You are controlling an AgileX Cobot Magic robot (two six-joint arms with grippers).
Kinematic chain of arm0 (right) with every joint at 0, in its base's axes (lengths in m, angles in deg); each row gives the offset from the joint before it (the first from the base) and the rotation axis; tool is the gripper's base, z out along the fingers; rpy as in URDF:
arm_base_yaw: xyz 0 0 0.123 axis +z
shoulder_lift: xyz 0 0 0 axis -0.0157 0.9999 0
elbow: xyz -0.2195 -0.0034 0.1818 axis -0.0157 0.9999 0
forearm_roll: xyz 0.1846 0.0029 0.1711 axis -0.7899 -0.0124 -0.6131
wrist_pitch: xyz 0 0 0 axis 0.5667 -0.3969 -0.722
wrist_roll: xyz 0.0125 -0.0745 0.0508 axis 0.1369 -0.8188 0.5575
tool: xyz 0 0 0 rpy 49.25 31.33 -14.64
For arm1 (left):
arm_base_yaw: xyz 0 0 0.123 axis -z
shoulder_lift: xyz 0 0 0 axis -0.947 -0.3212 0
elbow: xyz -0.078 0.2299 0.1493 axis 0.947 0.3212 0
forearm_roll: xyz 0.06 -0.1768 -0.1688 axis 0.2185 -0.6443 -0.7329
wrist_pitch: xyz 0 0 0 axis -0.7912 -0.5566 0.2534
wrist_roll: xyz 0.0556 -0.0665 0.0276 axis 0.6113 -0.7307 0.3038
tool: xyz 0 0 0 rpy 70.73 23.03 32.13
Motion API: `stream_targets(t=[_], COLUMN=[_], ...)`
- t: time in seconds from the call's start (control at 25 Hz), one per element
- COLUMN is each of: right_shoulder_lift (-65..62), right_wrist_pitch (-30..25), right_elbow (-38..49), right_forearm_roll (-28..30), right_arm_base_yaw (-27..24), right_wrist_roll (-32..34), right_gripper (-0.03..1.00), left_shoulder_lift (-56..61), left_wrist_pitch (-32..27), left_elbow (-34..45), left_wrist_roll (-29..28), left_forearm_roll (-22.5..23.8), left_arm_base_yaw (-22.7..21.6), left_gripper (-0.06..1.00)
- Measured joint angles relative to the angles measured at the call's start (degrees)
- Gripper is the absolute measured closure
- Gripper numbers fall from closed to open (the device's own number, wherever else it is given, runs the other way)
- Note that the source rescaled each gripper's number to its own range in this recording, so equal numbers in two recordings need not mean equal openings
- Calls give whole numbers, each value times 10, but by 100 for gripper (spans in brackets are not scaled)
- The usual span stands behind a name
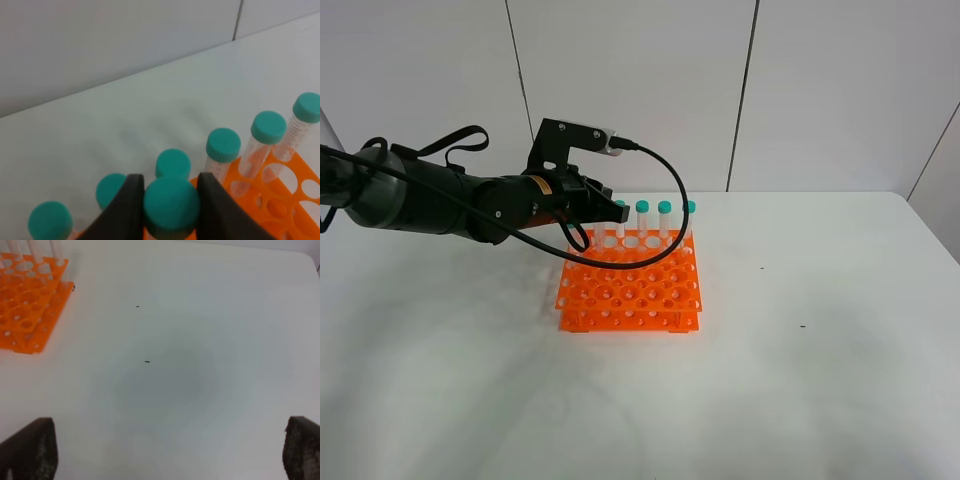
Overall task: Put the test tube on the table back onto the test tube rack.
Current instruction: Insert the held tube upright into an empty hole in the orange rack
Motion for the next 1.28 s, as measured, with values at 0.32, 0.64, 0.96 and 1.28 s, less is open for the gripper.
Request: stream_targets(t=[0.32, 0.64, 0.96, 1.28], right_shoulder_lift=[0, 0, 0, 0], right_wrist_pitch=[0, 0, 0, 0], right_elbow=[0, 0, 0, 0], right_forearm_roll=[0, 0, 0, 0], right_arm_base_yaw=[0, 0, 0, 0], right_wrist_roll=[0, 0, 0, 0], right_gripper=[-3, -3, -3, -3], left_shoulder_lift=[0, 0, 0, 0], left_wrist_pitch=[14, 11, 7, 16], left_elbow=[0, 0, 12, 31], left_wrist_roll=[2, 29, 33, 32], left_forearm_roll=[0, 0, 0, 0], left_arm_base_yaw=[0, -1, -1, -1], left_gripper=[94, 94, 94, 94])
